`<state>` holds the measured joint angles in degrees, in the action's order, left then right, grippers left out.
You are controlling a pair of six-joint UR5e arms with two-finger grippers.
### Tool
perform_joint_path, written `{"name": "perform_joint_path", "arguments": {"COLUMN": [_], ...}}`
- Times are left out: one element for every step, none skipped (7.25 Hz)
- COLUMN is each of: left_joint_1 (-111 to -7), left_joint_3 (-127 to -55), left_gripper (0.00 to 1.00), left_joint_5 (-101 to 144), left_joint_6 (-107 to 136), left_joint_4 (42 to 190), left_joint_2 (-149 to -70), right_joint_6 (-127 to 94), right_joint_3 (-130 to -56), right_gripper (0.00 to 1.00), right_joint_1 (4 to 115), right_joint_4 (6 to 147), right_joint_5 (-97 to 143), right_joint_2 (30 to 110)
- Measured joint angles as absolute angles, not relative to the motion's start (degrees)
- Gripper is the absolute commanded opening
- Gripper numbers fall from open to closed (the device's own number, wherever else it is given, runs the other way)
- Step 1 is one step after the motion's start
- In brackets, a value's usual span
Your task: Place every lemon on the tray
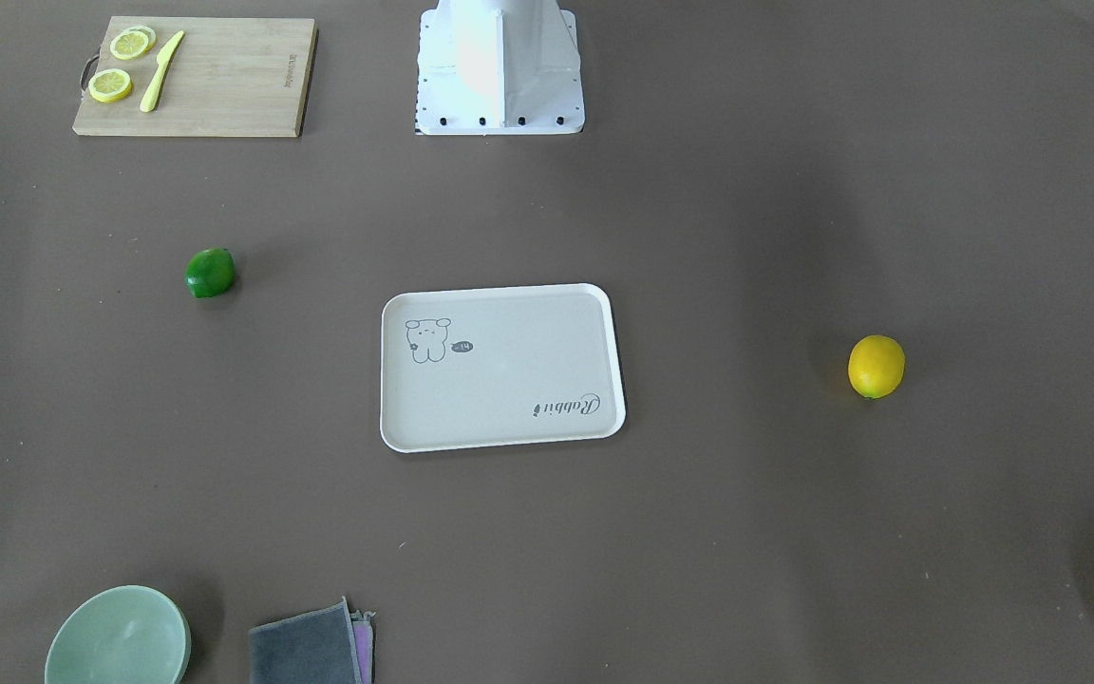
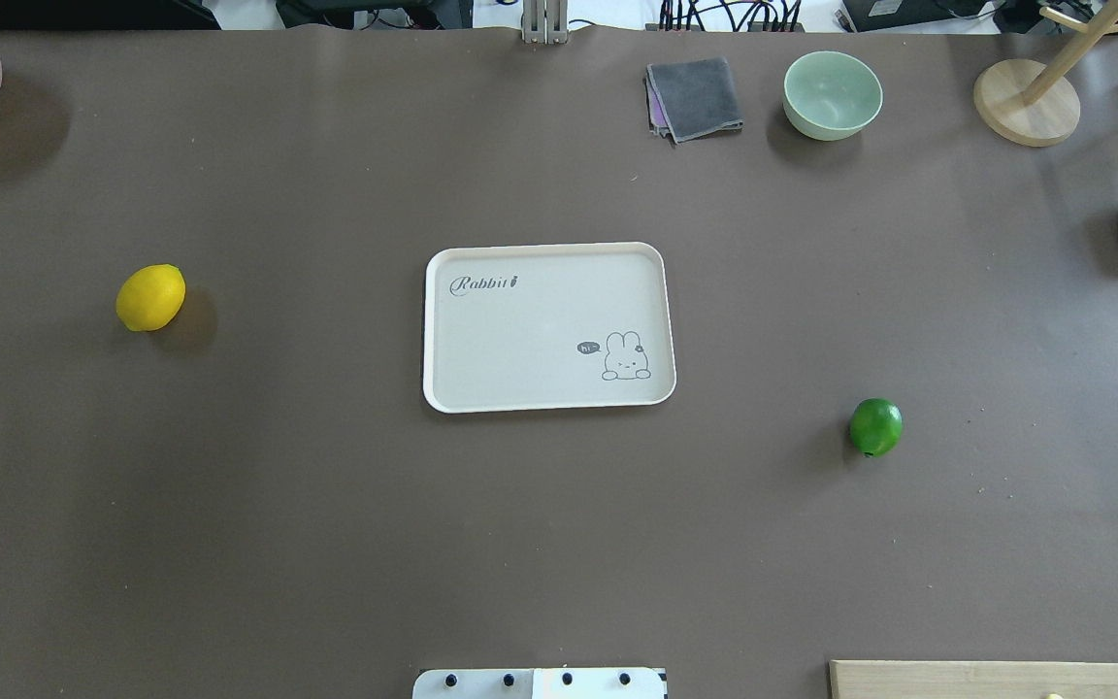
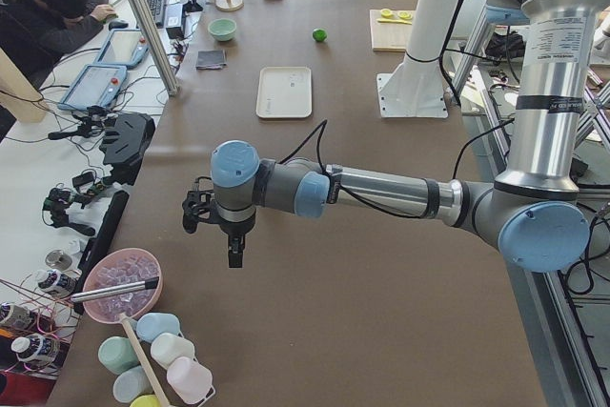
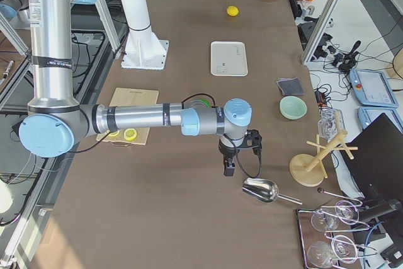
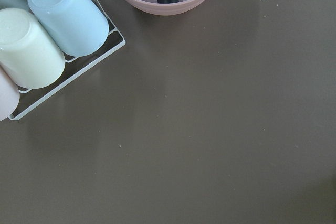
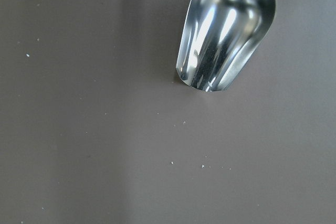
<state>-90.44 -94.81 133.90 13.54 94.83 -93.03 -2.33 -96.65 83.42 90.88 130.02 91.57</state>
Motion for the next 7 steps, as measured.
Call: {"name": "perform_joint_path", "arguments": {"left_joint_1": [-90.3, -90.01, -89.74, -89.46, -88.56, -87.32, -86.71], "left_joint_3": [-95.09, -95.42, -95.71, -95.53, -94.64, -93.9, -93.59], "left_gripper": [0.98, 0.98, 0.98, 0.98, 0.98, 0.98, 0.98], "left_joint_5": [133.75, 133.63, 133.64, 133.6, 133.66, 133.66, 133.6], "left_joint_6": [13.42, 13.17, 13.04, 13.15, 13.48, 13.62, 13.51], "left_joint_4": [94.75, 94.76, 95.01, 95.12, 95.17, 95.26, 95.44], "left_joint_2": [-93.02, -92.86, -92.58, -92.63, -92.96, -93.26, -93.16], "right_joint_6": [-2.24, -2.21, -2.2, -2.18, -2.14, -2.12, -2.17], "right_joint_3": [-96.65, -96.65, -96.67, -96.77, -97.23, -97.96, -98.33], "right_gripper": [1.0, 1.0, 1.0, 1.0, 1.0, 1.0, 1.0], "right_joint_1": [83.45, 83.48, 83.49, 83.49, 83.5, 83.48, 83.45], "right_joint_4": [90.88, 90.88, 90.88, 90.88, 90.86, 90.82, 90.82], "right_joint_5": [130.0, 130.03, 130.14, 130.29, 130.34, 130.31, 130.45], "right_joint_2": [91.6, 91.66, 91.73, 91.84, 92.27, 92.98, 93.51]}}
